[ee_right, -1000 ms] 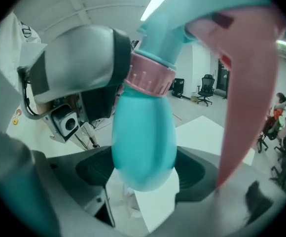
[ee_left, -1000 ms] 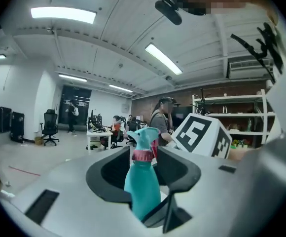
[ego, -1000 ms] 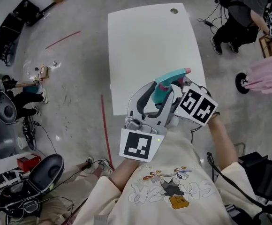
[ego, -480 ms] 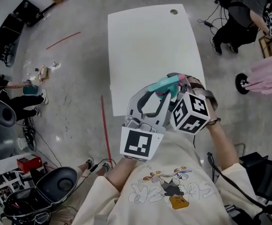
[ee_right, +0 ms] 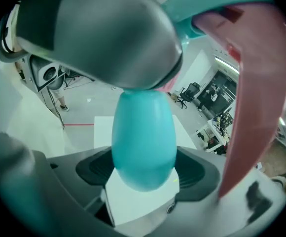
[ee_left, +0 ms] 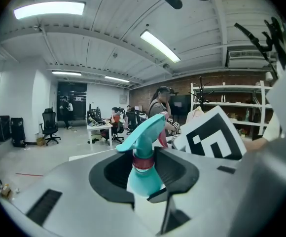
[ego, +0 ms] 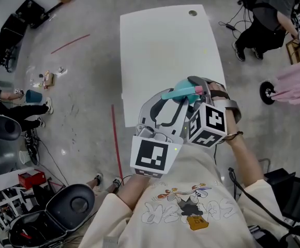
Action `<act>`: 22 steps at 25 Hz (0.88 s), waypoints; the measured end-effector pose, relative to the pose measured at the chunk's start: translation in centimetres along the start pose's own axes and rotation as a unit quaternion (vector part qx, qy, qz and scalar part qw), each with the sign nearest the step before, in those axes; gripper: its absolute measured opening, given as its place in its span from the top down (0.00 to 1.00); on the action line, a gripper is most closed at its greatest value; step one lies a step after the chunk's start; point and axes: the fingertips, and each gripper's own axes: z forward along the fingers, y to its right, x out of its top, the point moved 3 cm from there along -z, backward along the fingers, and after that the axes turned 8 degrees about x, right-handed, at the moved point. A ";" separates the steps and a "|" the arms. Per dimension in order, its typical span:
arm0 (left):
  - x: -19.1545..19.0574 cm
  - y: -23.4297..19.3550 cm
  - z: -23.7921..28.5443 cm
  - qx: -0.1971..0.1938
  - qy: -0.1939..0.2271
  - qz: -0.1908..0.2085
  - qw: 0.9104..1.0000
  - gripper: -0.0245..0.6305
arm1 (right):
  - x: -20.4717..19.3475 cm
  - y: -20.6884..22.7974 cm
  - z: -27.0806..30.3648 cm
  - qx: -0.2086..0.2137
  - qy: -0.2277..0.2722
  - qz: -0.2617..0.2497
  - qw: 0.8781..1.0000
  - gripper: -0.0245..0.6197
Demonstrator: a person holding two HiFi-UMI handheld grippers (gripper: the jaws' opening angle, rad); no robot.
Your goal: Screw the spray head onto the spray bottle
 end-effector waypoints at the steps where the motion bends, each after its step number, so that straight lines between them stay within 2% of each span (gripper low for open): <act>1: 0.0 0.0 -0.1 0.001 -0.002 0.006 1.000 0.75 | 0.0 -0.1 -0.1 0.000 -0.002 -0.001 1.000 0.37; 5: 0.2 0.2 -0.6 -0.006 0.003 0.037 0.999 0.76 | 0.0 -0.6 -0.5 0.009 -0.006 0.002 1.000 0.37; 7: 0.5 0.2 -1.1 -0.018 0.021 0.044 0.999 0.76 | 0.3 -1.1 -0.7 0.039 0.010 0.010 0.999 0.37; 8: 0.8 0.2 -1.5 -0.027 0.033 0.043 0.998 0.76 | 0.6 -1.6 -0.8 0.067 0.027 0.017 0.997 0.37; 12: 2.0 0.3 -2.2 -0.079 0.063 0.024 0.995 0.76 | 2.0 -3.1 -1.7 0.198 0.114 0.032 0.973 0.37; 16: 2.7 0.2 -3.0 -0.107 0.077 0.024 0.991 0.76 | 3.3 -4.1 -3.0 0.272 0.173 0.030 0.946 0.37; 18: 2.9 0.4 -3.2 -0.110 0.082 0.026 0.990 0.76 | 3.6 -4.3 -3.4 0.290 0.190 0.033 0.937 0.37; 19: 2.8 0.5 -3.2 -0.110 0.081 0.027 0.990 0.76 | 3.5 -4.3 -3.4 0.290 0.190 0.034 0.938 0.37; 22: 2.4 0.9 -2.9 -0.108 0.073 0.014 0.991 0.76 | 2.5 -3.9 -3.0 0.255 0.155 0.022 0.954 0.37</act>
